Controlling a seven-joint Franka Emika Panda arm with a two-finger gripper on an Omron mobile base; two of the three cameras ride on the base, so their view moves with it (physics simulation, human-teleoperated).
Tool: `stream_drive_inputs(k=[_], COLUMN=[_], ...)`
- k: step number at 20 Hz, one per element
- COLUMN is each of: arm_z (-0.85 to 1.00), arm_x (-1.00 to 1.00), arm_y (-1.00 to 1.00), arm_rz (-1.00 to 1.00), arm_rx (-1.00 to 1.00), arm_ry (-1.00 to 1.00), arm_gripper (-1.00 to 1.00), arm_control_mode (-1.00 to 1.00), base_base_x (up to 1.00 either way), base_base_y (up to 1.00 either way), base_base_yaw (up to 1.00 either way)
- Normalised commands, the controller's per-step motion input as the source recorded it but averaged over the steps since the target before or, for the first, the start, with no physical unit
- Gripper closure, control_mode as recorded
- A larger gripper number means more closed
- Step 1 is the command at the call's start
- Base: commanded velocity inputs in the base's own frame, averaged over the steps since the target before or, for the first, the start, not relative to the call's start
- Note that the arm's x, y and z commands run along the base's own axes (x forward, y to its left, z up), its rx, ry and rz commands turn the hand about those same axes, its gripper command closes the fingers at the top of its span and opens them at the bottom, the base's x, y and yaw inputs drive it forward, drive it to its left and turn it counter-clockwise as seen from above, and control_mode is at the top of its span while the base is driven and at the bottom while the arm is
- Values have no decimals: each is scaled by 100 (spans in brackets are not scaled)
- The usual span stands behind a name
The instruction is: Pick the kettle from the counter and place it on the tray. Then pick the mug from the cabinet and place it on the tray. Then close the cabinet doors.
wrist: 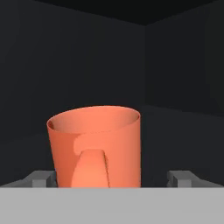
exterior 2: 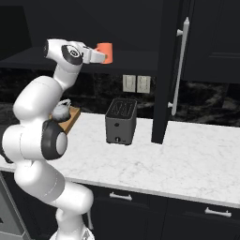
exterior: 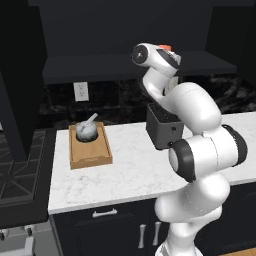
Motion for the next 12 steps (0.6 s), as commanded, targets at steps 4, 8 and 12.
stream_drive_inputs(k=[4,8,12], arm_z=[0,0,0], arm_x=[0,0,0], arm_y=[0,0,0], arm_rz=[0,0,0], arm_rx=[0,0,0], arm_ry=[0,0,0], arm_gripper=[-100,100,100], arm_control_mode=[-100,-100,-100], base_base_x=[0,0,0], base_base_y=[0,0,0], base_base_yaw=[0,0,0])
